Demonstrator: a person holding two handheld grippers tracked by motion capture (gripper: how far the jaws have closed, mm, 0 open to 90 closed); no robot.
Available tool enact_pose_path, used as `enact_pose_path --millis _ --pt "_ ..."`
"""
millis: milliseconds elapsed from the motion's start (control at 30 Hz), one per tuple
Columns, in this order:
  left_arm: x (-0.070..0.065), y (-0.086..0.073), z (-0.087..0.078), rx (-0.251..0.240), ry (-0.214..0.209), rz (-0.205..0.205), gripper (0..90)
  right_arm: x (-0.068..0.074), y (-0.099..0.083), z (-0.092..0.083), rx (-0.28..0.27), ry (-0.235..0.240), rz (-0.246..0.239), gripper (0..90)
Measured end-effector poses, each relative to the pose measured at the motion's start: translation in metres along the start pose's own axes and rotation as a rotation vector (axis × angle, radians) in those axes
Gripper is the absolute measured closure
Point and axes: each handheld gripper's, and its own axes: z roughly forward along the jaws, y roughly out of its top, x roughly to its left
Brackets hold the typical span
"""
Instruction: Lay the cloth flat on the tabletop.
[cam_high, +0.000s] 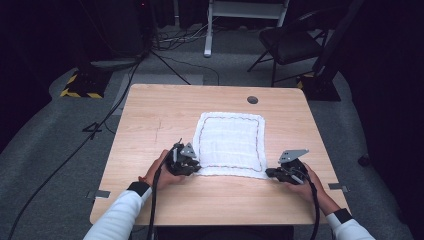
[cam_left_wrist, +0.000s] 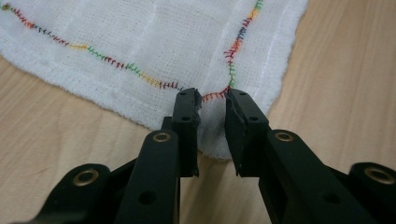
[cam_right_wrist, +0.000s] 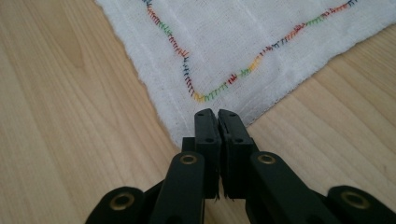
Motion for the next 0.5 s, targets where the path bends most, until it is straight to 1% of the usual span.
enact_pose_path --millis 67,133,200,233,300,433,500 --pt "-0.006 -0.001 0.000 0.002 0.000 0.025 75.3 0.002 -0.004 -0.004 0.004 -0.003 -0.007 87.6" --pt "-0.011 -0.002 -0.001 0.006 -0.018 0.027 75.7 0.004 -0.009 -0.008 0.010 -0.003 -0.005 87.7" --pt "-0.016 -0.002 -0.001 0.008 -0.021 0.040 76.5 0.005 -0.013 -0.012 0.009 -0.004 -0.007 87.7" --pt "-0.020 -0.003 -0.001 0.012 -0.032 0.039 77.0 0.006 -0.015 -0.014 0.011 -0.005 -0.004 87.7" --pt "-0.026 -0.004 -0.002 0.010 -0.044 0.047 77.8 0.008 -0.019 -0.018 0.020 -0.015 -0.012 87.7" --pt "-0.037 -0.005 -0.002 0.015 -0.061 0.050 78.2 0.015 -0.025 -0.024 0.031 -0.034 -0.024 87.7" --pt "-0.044 -0.006 -0.003 0.021 -0.067 0.068 78.2 0.017 -0.029 -0.027 0.030 -0.036 -0.021 87.6"
